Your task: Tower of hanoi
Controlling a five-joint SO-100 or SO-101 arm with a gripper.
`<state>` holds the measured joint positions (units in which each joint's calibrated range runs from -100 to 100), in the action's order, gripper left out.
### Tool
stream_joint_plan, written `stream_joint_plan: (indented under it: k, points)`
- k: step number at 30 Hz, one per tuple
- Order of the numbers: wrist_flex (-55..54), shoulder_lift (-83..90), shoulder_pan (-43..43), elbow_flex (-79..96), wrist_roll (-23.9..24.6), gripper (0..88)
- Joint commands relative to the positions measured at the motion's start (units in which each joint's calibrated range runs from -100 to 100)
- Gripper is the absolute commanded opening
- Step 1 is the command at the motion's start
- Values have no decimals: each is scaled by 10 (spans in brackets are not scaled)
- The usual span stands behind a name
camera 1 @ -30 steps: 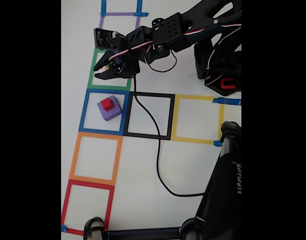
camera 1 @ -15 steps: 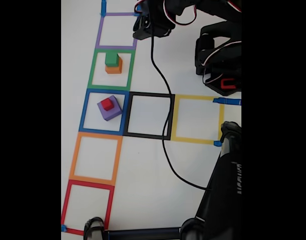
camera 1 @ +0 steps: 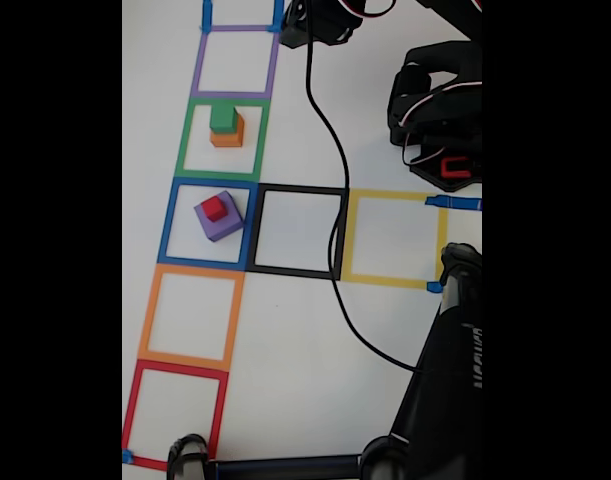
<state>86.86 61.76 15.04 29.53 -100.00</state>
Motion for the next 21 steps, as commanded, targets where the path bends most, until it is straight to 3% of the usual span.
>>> stream_joint_plan:
  k: [1, 12, 15, 21]
  points:
    - [-83, 31, 18, 87, 0, 21]
    - [-414, 88, 38, 402, 0, 57]
    - [-512, 79, 29, 467, 0, 180]
    - [-720, 38, -3, 569, 0, 238]
